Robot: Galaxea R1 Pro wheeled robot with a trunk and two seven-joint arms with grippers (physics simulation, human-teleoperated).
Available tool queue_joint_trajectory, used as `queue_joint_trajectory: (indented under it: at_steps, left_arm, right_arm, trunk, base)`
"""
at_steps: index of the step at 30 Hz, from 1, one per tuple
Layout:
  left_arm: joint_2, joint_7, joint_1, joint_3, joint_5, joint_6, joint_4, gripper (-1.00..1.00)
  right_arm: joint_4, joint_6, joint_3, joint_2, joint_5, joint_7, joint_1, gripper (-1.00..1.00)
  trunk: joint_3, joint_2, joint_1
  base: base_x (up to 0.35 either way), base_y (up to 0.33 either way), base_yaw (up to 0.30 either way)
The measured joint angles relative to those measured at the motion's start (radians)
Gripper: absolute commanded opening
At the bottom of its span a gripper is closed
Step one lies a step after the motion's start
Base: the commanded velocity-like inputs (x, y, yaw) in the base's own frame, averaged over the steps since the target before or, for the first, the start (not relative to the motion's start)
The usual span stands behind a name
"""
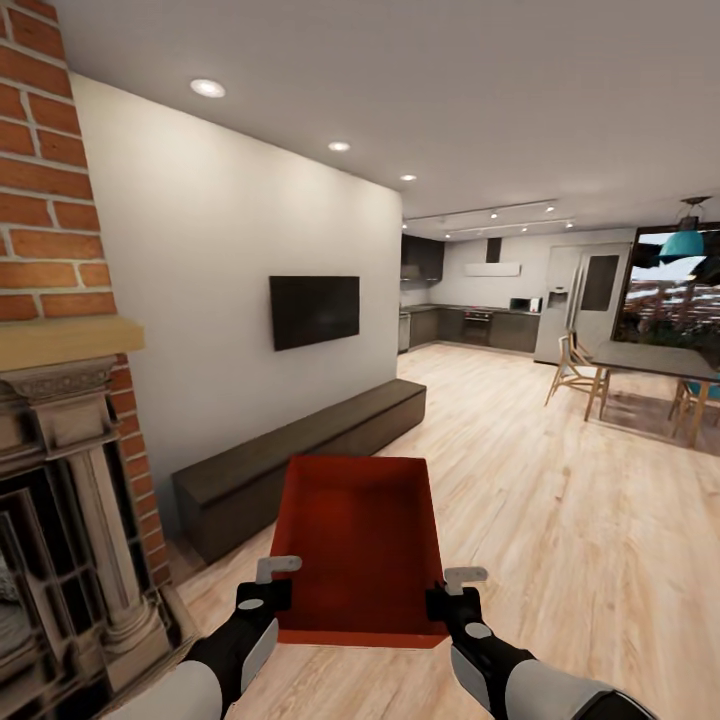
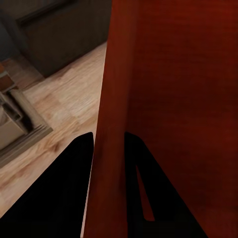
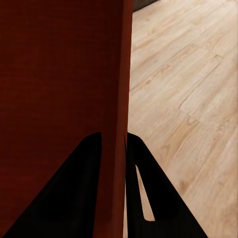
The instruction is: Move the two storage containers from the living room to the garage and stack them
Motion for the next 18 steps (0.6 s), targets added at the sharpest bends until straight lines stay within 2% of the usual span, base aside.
queue_joint_trajectory:
  at_steps: [15, 18]
  left_arm:
    - [0.000, 0.000, 0.000, 0.000, 0.000, 0.000, 0.001, -1.00]
    - [0.000, 0.000, 0.000, 0.000, 0.000, 0.000, 0.001, -1.00]
  right_arm:
    - [0.000, 0.001, 0.000, 0.000, 0.000, 0.000, 0.000, -1.00]
    - [0.000, 0.001, 0.000, 0.000, 0.000, 0.000, 0.000, -1.00]
  trunk:
    - [0.000, 0.000, 0.000]
    - [0.000, 0.000, 0.000]
  base:
    - [0.321, 0.000, 0.000]
    - [0.321, 0.000, -0.095]
